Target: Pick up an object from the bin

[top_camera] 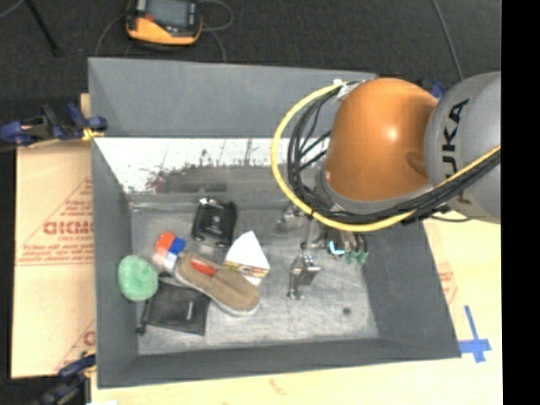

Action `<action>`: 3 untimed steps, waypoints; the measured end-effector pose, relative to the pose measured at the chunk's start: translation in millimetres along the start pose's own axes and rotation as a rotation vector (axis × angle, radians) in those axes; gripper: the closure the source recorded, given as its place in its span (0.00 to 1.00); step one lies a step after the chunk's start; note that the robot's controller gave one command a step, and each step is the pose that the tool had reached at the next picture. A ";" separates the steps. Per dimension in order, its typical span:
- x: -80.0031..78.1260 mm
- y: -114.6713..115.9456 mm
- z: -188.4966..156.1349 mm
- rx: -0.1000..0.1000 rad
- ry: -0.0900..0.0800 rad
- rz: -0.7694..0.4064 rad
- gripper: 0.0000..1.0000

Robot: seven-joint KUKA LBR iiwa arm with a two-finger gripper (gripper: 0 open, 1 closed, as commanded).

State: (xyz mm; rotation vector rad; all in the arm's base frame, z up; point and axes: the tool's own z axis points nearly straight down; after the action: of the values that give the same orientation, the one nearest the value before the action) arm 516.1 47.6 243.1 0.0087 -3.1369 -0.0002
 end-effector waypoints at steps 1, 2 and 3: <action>-1.4 -0.2 -4.2 -0.001 -0.008 0.002 0.00; -7.1 30.2 42.3 0.000 -0.016 -0.027 0.00; -16.1 69.7 90.2 0.000 -0.010 -0.089 0.00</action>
Offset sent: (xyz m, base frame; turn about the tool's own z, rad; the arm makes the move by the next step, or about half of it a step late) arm 0.0083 0.0773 -0.1160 -0.0737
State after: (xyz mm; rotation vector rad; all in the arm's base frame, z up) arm 531.4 117.4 152.8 0.1494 -3.1429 -0.0001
